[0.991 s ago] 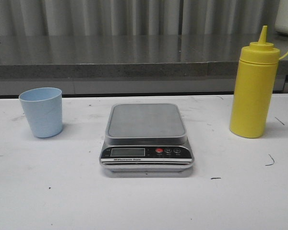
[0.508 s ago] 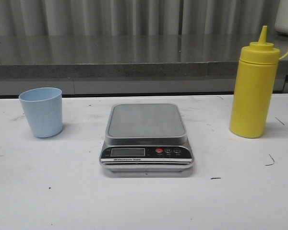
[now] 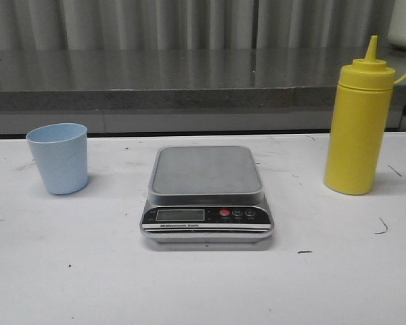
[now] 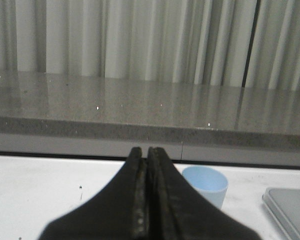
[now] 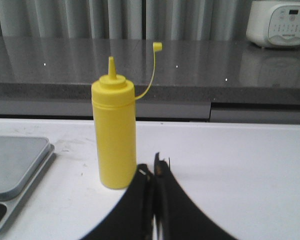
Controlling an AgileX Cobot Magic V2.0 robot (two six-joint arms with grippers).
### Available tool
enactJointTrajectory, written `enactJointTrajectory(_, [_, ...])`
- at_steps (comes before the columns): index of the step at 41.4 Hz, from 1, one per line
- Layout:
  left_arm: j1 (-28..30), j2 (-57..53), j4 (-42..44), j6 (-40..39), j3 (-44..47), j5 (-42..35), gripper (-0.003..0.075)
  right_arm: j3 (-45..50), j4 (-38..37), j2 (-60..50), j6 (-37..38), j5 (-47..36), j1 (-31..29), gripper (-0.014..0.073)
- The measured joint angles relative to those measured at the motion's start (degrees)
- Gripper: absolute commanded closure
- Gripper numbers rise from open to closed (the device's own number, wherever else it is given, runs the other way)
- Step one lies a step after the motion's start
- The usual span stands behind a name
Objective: Pour seasoning into cup on scale with both arms
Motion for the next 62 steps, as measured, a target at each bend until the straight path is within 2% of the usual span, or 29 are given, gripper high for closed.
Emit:
enactJointTrajectory(9, [0.0, 2.41, 0.0, 0.0, -16.27, 11.03, 0.074, -14.05, -1.03, 1.69, 0.0, 9.35, 0.0, 0.0714])
enactJointTrajectory(19, [0.0, 13.81, 0.0, 0.0, -33.53, 27.76, 0.074, -27.28, -1.94, 13.75, 0.0, 21.34, 0.0, 0.0714])
enactJointTrajectory(29, [0.0, 20.93, 0.0, 0.0, -35.14, 33.7, 0.074, -28.67, -1.98, 23.06, 0.0, 24.83, 0.0, 0.0714])
enactJointTrajectory(47, [0.0, 24.93, 0.0, 0.0, -32.69, 34.57, 0.074, -26.86, -2.55, 31.68, -1.53, 26.03, 0.0, 0.0697])
enactJointTrajectory(50, [0.0, 25.02, 0.0, 0.0, -31.95, 34.85, 0.0739, -26.73, -2.55, 32.16, -2.75, 26.47, 0.0, 0.063])
enactJointTrajectory(53, [0.0, 25.02, 0.0, 0.0, -31.66, 35.31, 0.0727, -26.73, -2.55, 32.29, -3.69, 26.7, 0.0, 0.0492])
enactJointTrajectory(55, [0.0, 25.02, 0.0, 0.0, -31.66, 35.5, 0.0692, -26.73, -2.55, 32.29, -3.98, 26.74, 0.0, 0.0406])
enactJointTrajectory(58, [0.0, 25.17, 0.0, 0.0, -31.66, 35.6, 0.0582, -26.73, -2.55, 32.29, -4.06, 26.74, 0.0, 0.0247])
enactJointTrajectory(62, [0.0, 25.59, 0.0, 0.0, -31.66, 35.64, 0.0393, -26.73, -2.55, 32.29, -4.1, 26.83, 0.0, 0.012])
